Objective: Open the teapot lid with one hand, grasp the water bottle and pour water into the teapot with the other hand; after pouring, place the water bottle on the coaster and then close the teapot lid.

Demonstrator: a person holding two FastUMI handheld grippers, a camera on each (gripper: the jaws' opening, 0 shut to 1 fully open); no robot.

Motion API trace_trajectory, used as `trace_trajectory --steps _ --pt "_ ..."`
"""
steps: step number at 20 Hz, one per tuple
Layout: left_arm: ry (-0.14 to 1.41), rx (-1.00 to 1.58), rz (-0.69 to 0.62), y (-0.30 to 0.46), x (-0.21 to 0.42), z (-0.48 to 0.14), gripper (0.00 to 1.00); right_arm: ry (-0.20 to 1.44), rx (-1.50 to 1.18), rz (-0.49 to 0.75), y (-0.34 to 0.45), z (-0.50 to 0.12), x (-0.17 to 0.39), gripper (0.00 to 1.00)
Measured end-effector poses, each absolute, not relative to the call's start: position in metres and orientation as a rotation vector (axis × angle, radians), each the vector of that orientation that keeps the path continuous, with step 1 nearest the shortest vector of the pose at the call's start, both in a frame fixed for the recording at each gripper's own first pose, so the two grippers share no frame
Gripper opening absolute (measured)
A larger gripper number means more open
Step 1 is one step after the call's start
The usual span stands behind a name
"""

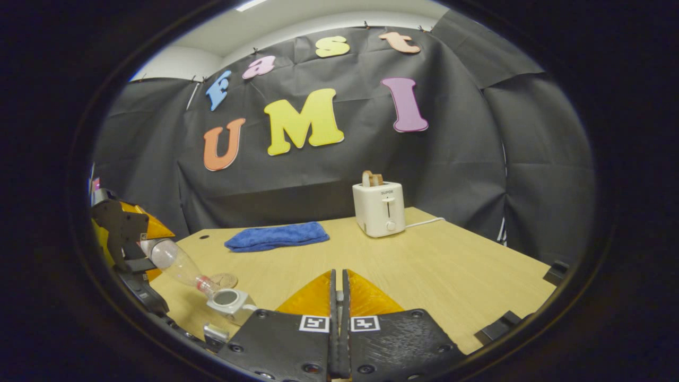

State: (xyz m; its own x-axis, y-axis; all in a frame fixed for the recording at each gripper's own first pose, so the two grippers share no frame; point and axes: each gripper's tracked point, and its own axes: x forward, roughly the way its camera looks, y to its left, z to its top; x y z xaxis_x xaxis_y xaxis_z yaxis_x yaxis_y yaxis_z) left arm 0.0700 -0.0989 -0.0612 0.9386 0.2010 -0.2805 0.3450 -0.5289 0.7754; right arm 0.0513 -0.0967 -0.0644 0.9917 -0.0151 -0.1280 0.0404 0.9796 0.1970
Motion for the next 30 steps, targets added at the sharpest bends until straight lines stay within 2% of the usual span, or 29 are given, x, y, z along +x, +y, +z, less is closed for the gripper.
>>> trace_trajectory --steps 12,15,17,20,25,27,30 --pt "0.389 2.097 -0.222 -0.103 0.072 -0.070 0.76 0.096 0.202 -0.012 -0.094 -0.058 0.049 0.00" --pt "0.436 1.920 -0.320 -0.103 0.072 -0.095 0.78 0.102 0.204 -0.022 -0.097 -0.060 0.050 0.01" --pt "0.442 1.819 -0.328 -0.102 0.077 -0.100 0.75 0.085 0.201 -0.027 -0.100 -0.055 0.048 0.00" --pt "0.408 1.687 -0.303 -0.092 0.091 -0.096 0.76 0.065 0.184 -0.055 -0.108 -0.051 0.047 0.01" --pt "0.320 1.275 -0.261 -0.091 0.110 -0.084 0.75 0.048 0.132 -0.108 -0.123 -0.048 0.047 0.01" --pt "0.240 1.144 -0.242 -0.098 0.116 -0.068 0.79 0.061 0.132 -0.116 -0.126 -0.053 0.050 0.01" --pt "0.124 0.905 -0.154 -0.095 0.130 -0.046 0.75 0.087 0.117 -0.132 -0.128 -0.063 0.054 0.01"
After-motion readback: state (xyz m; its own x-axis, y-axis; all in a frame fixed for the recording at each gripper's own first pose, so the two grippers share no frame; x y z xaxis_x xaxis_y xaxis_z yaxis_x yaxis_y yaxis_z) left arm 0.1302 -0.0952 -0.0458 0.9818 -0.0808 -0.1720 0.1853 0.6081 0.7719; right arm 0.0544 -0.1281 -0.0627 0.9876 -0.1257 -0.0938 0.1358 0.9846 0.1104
